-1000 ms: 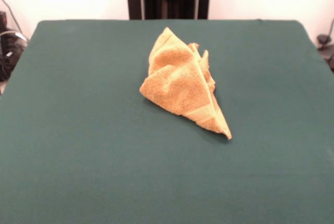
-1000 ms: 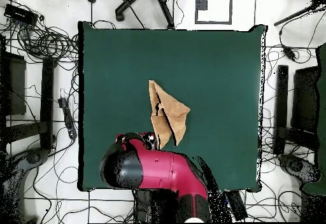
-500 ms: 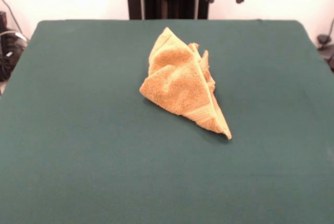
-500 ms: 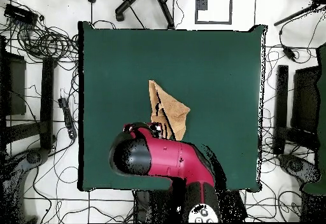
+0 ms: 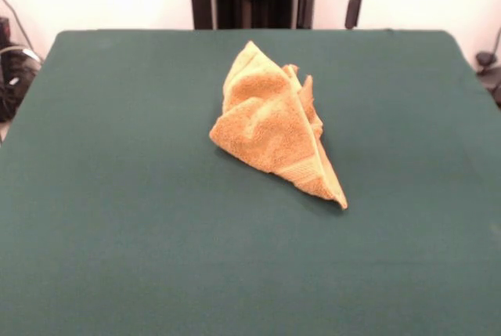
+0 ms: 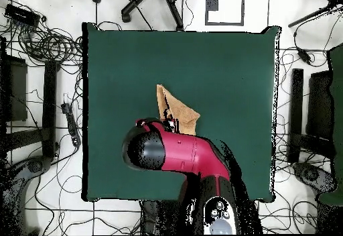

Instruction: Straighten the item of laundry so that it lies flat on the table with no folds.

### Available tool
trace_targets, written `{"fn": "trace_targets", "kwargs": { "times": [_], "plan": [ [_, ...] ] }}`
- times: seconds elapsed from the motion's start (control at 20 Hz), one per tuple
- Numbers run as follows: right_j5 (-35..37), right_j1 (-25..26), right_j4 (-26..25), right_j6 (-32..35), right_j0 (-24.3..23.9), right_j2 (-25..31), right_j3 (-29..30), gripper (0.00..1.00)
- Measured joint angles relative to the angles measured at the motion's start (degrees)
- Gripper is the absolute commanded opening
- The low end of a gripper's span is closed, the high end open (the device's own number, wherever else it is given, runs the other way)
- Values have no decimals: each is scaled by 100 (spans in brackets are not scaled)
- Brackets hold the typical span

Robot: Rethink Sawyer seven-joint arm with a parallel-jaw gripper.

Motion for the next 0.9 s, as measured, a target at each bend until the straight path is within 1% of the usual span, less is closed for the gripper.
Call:
{"fn": "trace_targets", "kwargs": {
  "times": [0.4,0.9],
  "plan": [
    [80,180,0,0,-106,1,-190,100],
    [238,183,-7,0,-406,0,-219,100]
  ]
}}
